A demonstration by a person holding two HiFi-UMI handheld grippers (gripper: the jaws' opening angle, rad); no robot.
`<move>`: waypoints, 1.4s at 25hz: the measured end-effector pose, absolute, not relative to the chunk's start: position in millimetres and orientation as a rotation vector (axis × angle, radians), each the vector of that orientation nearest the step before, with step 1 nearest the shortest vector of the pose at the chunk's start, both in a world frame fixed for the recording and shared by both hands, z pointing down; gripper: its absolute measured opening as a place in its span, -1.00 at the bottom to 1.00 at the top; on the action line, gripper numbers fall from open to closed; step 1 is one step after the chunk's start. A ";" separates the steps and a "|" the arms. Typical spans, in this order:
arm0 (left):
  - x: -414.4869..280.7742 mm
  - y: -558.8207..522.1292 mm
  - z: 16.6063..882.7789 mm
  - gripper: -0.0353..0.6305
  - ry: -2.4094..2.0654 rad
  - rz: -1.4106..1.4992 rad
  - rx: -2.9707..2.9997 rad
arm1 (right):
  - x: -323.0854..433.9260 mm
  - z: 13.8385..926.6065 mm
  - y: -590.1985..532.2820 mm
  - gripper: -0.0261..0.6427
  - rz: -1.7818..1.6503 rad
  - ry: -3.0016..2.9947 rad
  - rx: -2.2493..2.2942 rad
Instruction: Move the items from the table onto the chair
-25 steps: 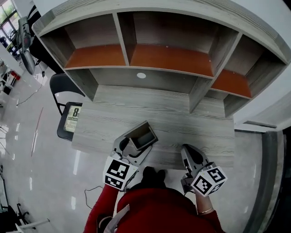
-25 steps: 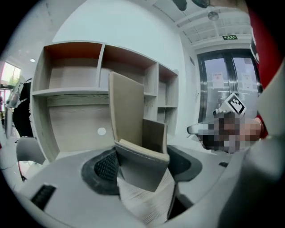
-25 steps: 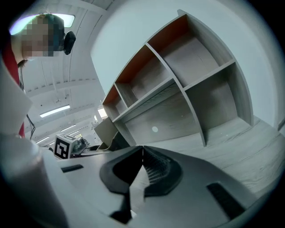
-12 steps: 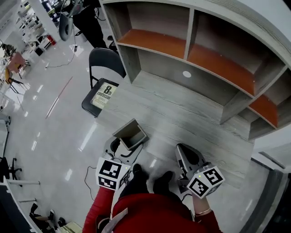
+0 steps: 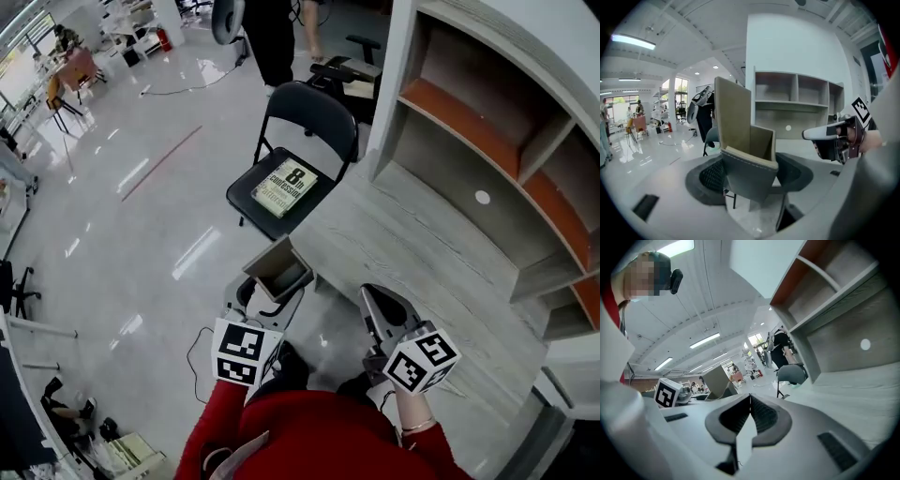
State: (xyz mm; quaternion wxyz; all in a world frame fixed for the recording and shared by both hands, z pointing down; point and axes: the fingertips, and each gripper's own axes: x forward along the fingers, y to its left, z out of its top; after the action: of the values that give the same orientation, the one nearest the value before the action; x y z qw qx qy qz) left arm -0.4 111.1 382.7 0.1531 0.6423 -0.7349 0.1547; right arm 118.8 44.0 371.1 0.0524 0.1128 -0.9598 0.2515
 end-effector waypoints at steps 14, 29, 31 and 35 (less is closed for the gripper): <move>-172.0 182.4 391.4 0.07 -2.251 0.265 1.559 | -89.6 372.7 89.7 -0.88 0.683 -2.831 0.054; -350.4 62.3 401.6 0.07 -2.232 0.310 1.564 | -231.5 372.3 -25.7 -0.88 0.724 -2.858 0.212; -371.8 44.2 409.6 0.07 -2.189 0.321 1.598 | -237.2 379.3 -38.1 -0.88 0.763 -2.844 0.302; -412.5 -3.2 433.5 0.07 -2.045 0.351 1.725 | -256.0 393.2 -64.1 -0.88 0.803 -2.822 0.537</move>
State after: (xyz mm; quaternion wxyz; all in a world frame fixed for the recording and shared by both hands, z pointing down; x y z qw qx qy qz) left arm -412.5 -3.2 433.5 0.2199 0.6237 -0.7393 0.1269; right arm -256.0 -64.1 393.2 0.0792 0.1794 -0.9431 0.2684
